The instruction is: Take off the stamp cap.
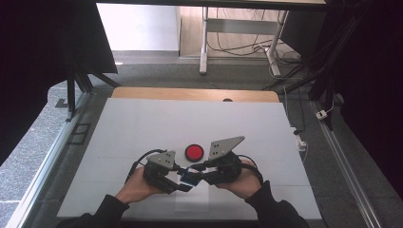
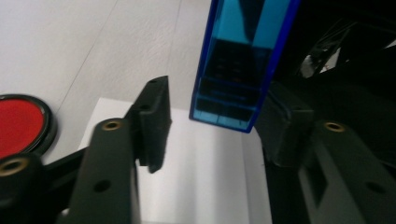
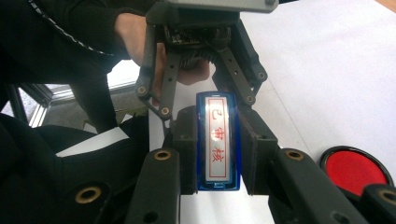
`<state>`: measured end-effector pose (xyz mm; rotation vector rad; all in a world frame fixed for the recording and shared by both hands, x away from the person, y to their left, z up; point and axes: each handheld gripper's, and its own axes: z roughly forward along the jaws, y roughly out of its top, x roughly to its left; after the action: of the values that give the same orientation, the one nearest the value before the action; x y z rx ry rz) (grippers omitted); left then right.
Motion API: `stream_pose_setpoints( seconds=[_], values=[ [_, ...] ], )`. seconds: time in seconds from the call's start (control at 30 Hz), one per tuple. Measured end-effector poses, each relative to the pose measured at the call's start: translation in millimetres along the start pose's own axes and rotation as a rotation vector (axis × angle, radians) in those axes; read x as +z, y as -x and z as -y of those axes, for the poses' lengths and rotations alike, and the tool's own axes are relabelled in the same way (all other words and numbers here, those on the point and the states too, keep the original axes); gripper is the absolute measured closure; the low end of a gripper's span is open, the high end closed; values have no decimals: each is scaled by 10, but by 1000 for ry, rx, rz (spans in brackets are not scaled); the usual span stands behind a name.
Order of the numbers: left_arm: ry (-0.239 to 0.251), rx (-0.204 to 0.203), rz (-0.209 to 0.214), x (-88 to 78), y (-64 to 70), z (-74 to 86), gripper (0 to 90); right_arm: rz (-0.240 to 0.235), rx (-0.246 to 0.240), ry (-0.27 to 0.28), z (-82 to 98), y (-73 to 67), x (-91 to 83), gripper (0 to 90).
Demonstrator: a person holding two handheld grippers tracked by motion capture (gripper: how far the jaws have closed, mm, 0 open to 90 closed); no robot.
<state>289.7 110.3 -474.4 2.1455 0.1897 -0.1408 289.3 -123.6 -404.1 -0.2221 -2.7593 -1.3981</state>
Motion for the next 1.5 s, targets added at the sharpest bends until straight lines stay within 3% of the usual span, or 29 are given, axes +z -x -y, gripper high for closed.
stream_pose_setpoints(
  seconds=[0.43,0.63,0.8,1.03,1.23,1.37,1.4,1.43,1.47,1.5],
  values=[
    [51,15,53,-51,-1,14,646,-24,0,11,0,6,-4,707],
    [84,38,107,-80,-10,43,682,-61,12,33,-5,12,-21,707],
    [97,83,105,-101,10,53,691,-88,28,48,-8,16,-20,708],
    [99,78,104,-126,36,20,693,-113,50,71,-3,36,-40,709],
    [90,110,101,-147,64,-3,695,-146,69,91,10,61,-56,709],
    [77,96,101,-149,63,-17,696,-159,81,99,23,78,-55,709],
    [68,87,96,-147,58,-21,695,-154,77,100,22,75,-55,710],
    [59,71,91,-144,52,-25,695,-115,37,82,6,36,-53,710],
    [55,55,89,-140,48,-25,695,-115,37,82,6,36,-53,710],
    [49,54,85,-140,43,-23,695,-73,-12,62,-22,-18,-47,710]
  ],
)
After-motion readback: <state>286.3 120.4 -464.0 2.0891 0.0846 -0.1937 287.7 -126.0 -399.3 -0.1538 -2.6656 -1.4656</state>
